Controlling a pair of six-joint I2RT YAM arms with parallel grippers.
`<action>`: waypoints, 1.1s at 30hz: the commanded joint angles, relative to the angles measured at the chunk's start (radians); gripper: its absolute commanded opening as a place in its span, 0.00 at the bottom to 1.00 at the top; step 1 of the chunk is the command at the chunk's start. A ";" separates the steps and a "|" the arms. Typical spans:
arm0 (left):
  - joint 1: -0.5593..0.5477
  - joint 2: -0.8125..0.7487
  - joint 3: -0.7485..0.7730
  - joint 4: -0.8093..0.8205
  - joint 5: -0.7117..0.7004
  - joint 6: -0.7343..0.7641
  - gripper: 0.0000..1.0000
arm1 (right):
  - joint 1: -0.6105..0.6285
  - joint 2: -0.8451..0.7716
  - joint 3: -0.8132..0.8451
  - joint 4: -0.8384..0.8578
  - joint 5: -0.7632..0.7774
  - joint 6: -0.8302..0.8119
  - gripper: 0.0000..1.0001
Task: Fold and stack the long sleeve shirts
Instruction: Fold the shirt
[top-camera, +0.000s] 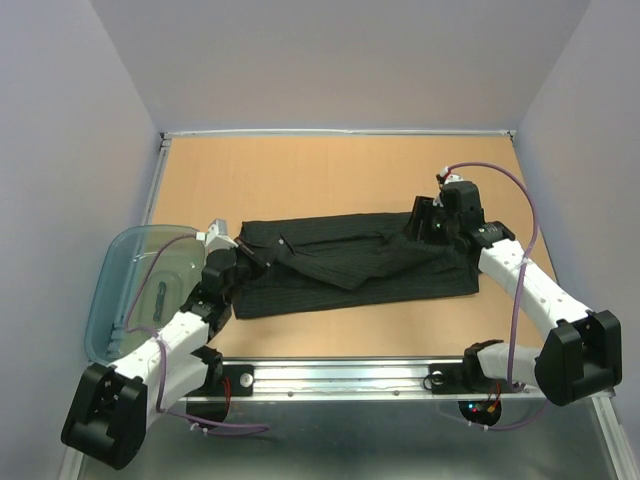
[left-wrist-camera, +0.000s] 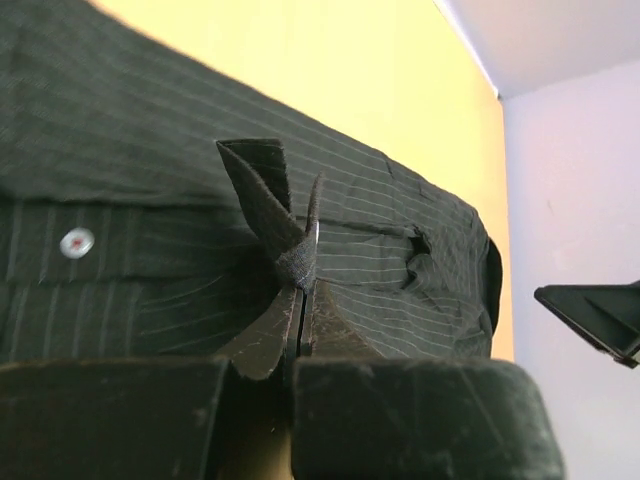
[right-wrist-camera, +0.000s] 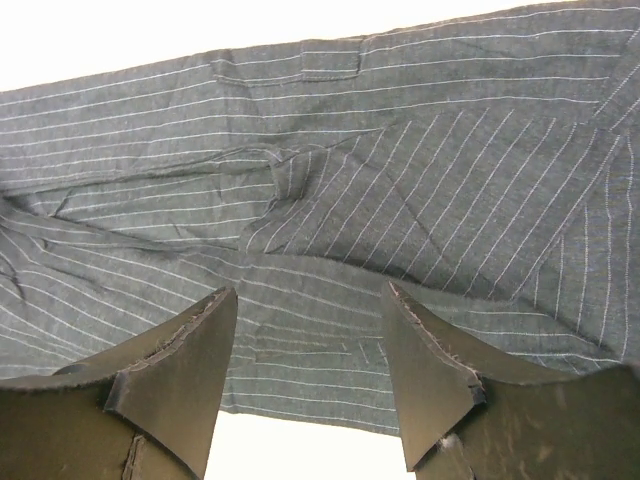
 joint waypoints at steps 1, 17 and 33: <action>0.002 -0.104 -0.126 0.156 -0.102 -0.111 0.00 | -0.004 -0.009 -0.022 0.017 -0.036 -0.018 0.65; 0.002 -0.232 -0.056 -0.516 -0.128 -0.346 0.51 | -0.004 -0.025 -0.028 0.017 -0.047 -0.021 0.65; 0.003 0.286 0.404 -0.627 -0.065 0.308 0.76 | -0.004 -0.022 -0.016 0.019 -0.052 -0.035 0.65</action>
